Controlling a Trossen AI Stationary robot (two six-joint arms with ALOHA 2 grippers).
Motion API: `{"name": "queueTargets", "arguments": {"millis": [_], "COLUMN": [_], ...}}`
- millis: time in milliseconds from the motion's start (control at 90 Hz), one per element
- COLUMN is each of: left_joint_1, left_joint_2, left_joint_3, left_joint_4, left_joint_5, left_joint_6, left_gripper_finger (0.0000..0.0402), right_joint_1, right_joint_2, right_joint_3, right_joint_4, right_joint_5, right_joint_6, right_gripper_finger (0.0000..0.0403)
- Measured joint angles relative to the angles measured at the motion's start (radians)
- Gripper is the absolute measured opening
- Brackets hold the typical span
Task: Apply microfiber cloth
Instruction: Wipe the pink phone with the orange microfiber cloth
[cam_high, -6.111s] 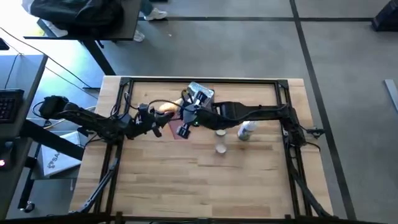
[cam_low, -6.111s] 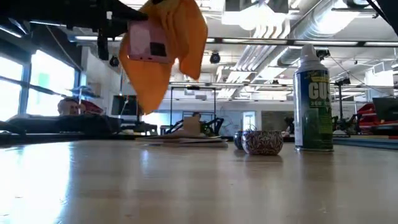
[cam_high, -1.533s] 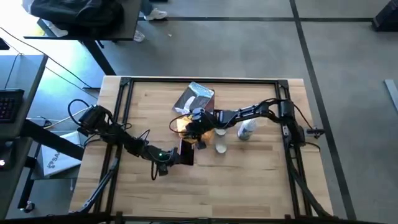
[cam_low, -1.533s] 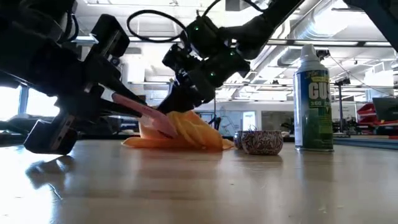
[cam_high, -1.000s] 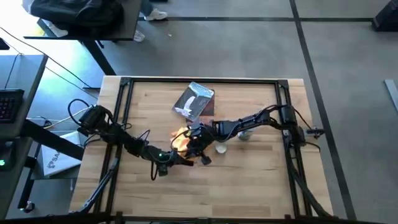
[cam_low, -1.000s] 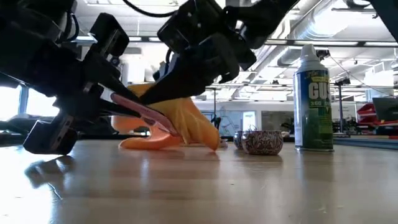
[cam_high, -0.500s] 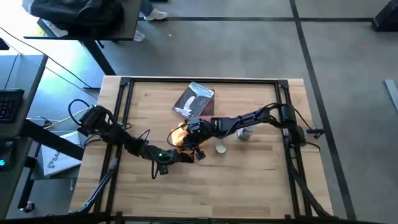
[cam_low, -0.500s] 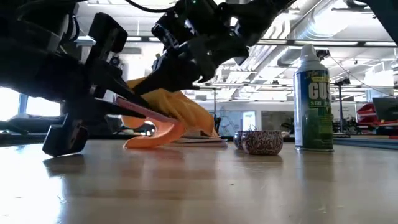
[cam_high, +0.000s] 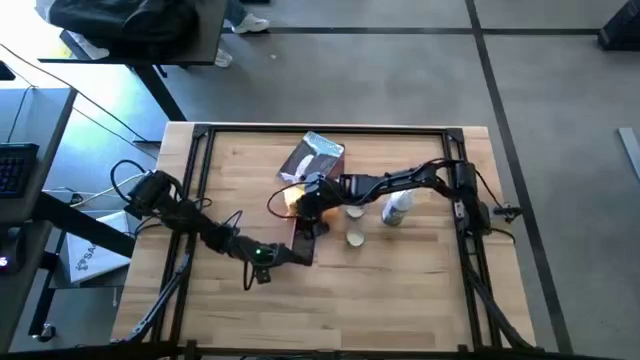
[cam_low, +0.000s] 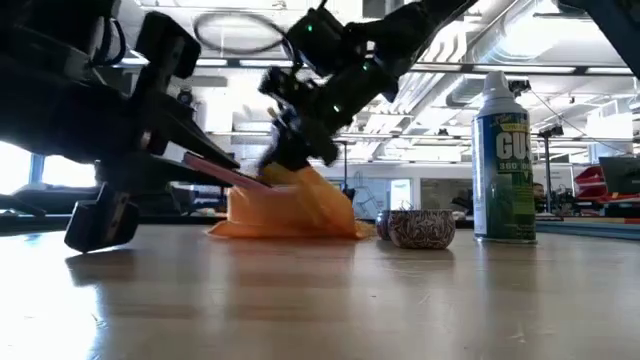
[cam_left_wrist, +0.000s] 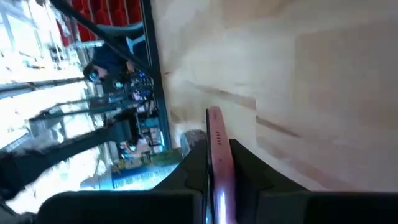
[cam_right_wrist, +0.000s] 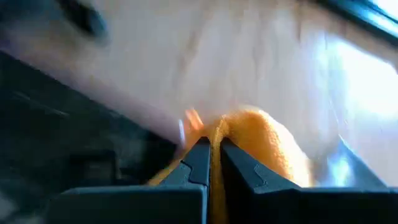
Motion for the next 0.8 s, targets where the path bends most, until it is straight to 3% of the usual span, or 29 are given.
{"name": "queueTargets", "arguments": {"millis": [111,233,489,800], "left_joint_1": [-0.003,-0.003,-0.002,-0.016], "left_joint_2": [0.000,0.000,0.000,0.001], "left_joint_3": [0.000,-0.001,-0.001,-0.002], "left_joint_4": [0.000,-0.001,0.000,0.020], "left_joint_5": [-0.005,-0.018,-0.031,-0.140], "left_joint_6": [-0.003,-0.026,-0.089,-0.068], "left_gripper_finger": [0.0017,0.0017,0.0017,0.0017], "right_joint_1": [-0.006,-0.005,0.035,0.149], "right_joint_2": [-0.061,-0.146,-0.182,-0.050], "right_joint_3": [-0.002,0.003,0.003,0.002], "right_joint_4": [-0.083,-0.176,-0.210,-0.093], "right_joint_5": [0.121,0.151,-0.080,-0.093], "right_joint_6": [-0.053,-0.039,0.140,0.213], "right_gripper_finger": [0.0000,0.0000,0.0000,0.0000]}}
